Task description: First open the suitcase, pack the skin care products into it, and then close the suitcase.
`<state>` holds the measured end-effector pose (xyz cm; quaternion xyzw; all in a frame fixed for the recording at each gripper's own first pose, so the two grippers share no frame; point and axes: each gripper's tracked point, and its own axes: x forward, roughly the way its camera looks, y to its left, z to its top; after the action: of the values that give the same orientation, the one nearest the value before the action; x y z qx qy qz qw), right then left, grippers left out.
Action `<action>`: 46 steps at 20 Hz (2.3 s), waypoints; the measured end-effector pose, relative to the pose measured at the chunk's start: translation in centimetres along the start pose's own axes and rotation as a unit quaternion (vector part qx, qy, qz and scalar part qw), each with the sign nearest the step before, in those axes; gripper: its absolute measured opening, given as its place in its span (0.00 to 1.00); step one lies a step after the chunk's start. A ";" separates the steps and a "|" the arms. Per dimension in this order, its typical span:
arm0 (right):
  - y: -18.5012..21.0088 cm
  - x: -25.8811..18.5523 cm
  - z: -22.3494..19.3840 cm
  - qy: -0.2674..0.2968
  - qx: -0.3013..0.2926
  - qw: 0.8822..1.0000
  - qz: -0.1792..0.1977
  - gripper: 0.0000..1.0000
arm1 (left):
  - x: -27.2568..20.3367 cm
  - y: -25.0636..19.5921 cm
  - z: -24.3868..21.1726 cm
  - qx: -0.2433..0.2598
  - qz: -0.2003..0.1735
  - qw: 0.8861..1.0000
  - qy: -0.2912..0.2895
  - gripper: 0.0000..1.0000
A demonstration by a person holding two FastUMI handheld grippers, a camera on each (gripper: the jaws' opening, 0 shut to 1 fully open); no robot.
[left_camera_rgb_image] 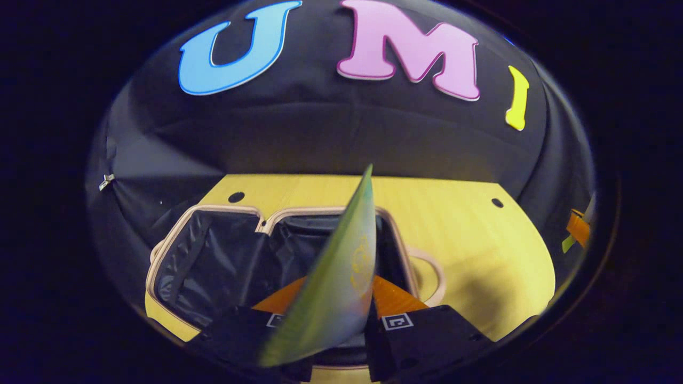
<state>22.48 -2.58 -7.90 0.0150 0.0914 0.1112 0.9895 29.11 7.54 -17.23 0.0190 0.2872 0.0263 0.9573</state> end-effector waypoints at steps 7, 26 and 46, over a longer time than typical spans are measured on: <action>7.8 0.0 1.0 0.009 0.017 0.996 0.083 0.34 | 4.8 3.2 -7.1 0.004 0.005 0.981 0.193 0.40; 21.0 10.3 -3.2 0.098 -0.008 0.986 0.133 0.34 | -13.7 12.6 3.3 -0.049 0.068 0.991 -0.103 0.97; 27.0 15.0 -15.8 0.311 0.022 0.950 0.019 0.76 | -15.2 31.2 -4.8 -0.201 0.101 0.967 -0.115 0.96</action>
<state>28.04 27.21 -24.76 0.0030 0.3971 0.1271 0.9089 12.52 37.87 -11.26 -0.1422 0.1606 0.1781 0.9604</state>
